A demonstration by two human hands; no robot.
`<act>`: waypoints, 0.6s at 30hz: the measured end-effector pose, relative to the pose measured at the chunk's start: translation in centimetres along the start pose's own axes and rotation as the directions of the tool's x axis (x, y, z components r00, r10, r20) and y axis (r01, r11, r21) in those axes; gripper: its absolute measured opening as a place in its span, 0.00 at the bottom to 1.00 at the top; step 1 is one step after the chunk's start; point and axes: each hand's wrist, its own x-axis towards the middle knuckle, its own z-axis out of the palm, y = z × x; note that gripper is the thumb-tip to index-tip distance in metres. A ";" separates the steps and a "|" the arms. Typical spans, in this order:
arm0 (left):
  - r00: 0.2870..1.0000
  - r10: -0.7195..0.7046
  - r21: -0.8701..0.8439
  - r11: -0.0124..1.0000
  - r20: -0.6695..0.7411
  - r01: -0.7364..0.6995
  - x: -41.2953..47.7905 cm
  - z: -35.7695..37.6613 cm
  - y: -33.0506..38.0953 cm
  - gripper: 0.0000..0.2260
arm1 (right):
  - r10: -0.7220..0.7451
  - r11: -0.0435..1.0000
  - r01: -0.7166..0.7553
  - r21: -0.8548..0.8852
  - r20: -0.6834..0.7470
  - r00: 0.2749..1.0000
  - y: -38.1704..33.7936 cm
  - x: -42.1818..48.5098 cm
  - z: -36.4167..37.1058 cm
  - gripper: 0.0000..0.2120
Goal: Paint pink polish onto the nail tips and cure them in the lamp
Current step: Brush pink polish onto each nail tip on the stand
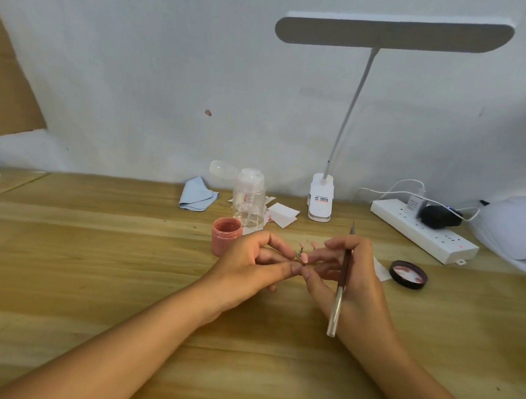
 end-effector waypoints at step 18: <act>0.988 0.076 0.181 0.982 -0.135 -0.051 0.6 -3.0 1.5 0.06 | -0.039 0.998 0.036 -0.050 -0.073 0.997 -0.8 0.4 -0.6 0.17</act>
